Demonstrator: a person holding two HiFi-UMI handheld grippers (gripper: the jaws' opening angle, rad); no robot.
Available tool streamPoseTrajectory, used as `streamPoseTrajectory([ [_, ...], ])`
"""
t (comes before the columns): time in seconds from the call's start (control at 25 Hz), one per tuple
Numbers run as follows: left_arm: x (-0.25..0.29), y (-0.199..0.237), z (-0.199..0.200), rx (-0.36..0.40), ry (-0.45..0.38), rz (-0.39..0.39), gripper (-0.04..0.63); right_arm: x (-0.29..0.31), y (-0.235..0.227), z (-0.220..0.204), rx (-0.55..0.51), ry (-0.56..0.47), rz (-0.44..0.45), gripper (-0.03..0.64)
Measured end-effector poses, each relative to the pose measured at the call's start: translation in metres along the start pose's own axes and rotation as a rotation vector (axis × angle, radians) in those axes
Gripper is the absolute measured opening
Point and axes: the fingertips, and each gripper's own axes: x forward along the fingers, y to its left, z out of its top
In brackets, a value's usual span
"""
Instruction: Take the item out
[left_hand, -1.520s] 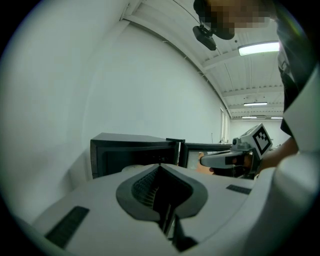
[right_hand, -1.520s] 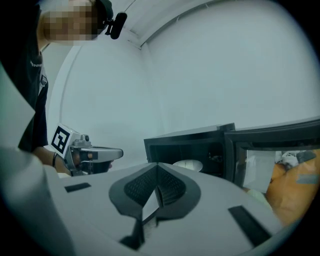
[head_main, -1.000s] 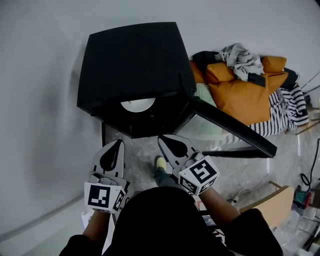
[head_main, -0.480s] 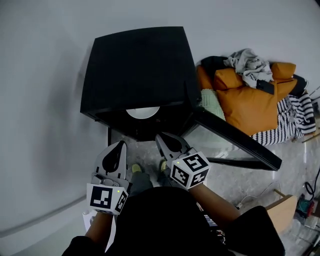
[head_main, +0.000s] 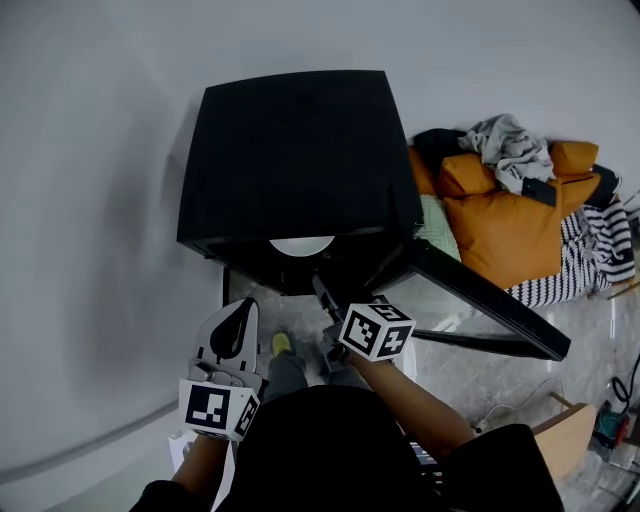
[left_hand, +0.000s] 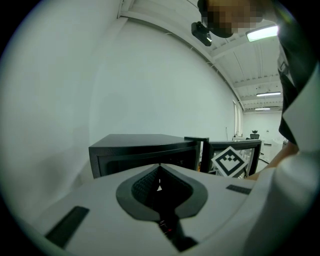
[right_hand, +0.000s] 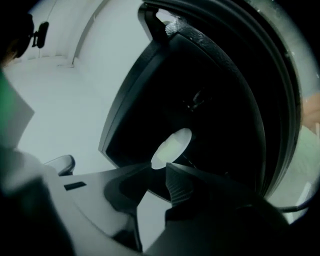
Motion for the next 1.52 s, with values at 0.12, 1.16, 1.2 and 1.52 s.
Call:
streamPoseTrajectory([
  [0.12, -0.003, 0.006, 0.000, 0.008, 0.001, 0.013, 0.008, 0.015, -0.012, -0.005, 0.103, -0.013, -0.031, 0.115],
  [1.16, -0.012, 0.022, -0.006, 0.024, 0.015, 0.068, 0.008, 0.081, -0.041, -0.003, 0.606, -0.136, 0.011, 0.165],
  [1.2, -0.012, 0.021, -0.006, 0.024, 0.014, 0.067, 0.008, 0.082, -0.040, -0.003, 0.613, -0.139, 0.020, 0.158],
  [1.52, -0.017, 0.019, -0.003, 0.029, 0.006, 0.067, 0.008, 0.081, -0.035, 0.000, 0.676, -0.143, 0.060, 0.038],
])
